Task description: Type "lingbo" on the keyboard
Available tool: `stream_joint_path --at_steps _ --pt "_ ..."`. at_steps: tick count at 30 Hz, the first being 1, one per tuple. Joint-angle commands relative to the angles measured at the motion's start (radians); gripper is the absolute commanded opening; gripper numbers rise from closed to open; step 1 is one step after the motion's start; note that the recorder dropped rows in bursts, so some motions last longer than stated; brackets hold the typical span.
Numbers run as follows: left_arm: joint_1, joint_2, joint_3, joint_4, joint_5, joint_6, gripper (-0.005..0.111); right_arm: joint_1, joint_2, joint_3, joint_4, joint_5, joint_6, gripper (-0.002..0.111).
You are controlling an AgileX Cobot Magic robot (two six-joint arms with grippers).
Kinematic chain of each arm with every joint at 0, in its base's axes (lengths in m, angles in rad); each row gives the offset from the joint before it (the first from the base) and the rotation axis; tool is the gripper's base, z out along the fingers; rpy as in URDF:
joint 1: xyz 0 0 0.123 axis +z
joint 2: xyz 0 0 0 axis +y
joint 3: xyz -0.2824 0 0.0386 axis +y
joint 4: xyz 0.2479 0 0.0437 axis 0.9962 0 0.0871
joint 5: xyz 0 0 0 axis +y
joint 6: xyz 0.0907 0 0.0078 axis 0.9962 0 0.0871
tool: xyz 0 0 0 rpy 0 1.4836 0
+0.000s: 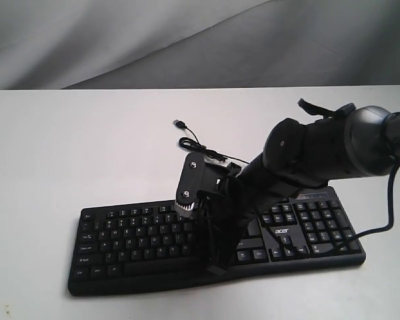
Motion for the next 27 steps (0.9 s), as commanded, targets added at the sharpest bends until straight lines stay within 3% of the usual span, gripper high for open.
stream_joint_path --at_steps 1,11,27 --pt "0.001 -0.004 0.005 0.0 -0.011 -0.002 0.001 0.0 0.018 0.002 -0.002 0.009 -0.008 0.0" --pt "0.001 -0.004 0.005 0.0 -0.011 -0.002 0.001 0.015 -0.063 -0.003 0.019 -0.006 -0.015 0.0" --pt "0.001 -0.004 0.005 0.0 -0.011 -0.002 0.001 0.024 0.027 -0.103 0.021 0.039 -0.018 0.0"
